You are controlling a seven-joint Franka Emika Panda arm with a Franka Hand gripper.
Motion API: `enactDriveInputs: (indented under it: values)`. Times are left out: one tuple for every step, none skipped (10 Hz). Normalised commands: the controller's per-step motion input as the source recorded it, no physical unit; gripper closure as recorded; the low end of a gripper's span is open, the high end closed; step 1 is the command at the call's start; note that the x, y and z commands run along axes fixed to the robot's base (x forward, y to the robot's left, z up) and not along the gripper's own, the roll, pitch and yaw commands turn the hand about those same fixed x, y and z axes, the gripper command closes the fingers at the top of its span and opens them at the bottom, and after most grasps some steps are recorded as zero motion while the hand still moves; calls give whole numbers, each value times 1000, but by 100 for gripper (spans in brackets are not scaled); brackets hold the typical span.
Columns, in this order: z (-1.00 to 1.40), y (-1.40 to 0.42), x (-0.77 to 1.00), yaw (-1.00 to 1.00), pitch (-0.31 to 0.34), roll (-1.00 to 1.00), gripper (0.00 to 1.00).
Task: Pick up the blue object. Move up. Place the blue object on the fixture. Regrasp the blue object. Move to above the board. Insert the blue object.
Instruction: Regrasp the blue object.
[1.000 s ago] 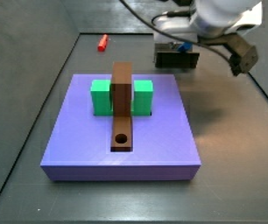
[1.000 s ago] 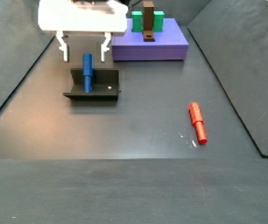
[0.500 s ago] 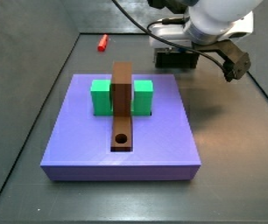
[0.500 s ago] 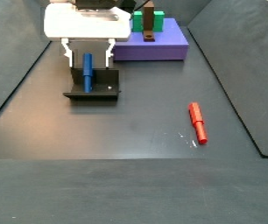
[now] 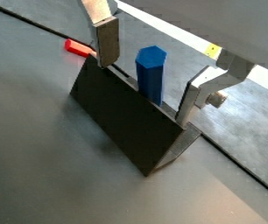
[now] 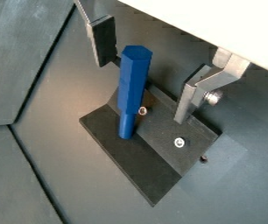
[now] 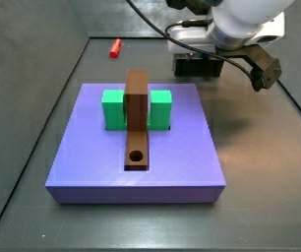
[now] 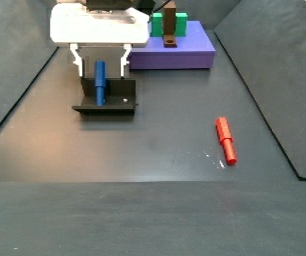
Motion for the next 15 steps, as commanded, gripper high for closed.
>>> enactDriveInputs:
  values:
    - [0,51,0,0,0,-26,0]
    - [0,0,0,0,0,0,0]
    - [0,0,0,0,0,0,100]
    - [0,0,0,0,0,0,100]
    - [0,0,0,0,0,0,100]
    - [0,0,0,0,0,0,100]
    - [0,0,0,0,0,0,100]
    - [0,0,0,0,0,0,100]
    - [0,0,0,0,0,0,100]
    - [0,0,0,0,0,0,100]
    - [0,0,0,0,0,0,100]
    - [0,0,0,0,0,0,100]
    - [0,0,0,0,0,0,100]
    - [0,0,0,0,0,0,100]
    - [0,0,0,0,0,0,100]
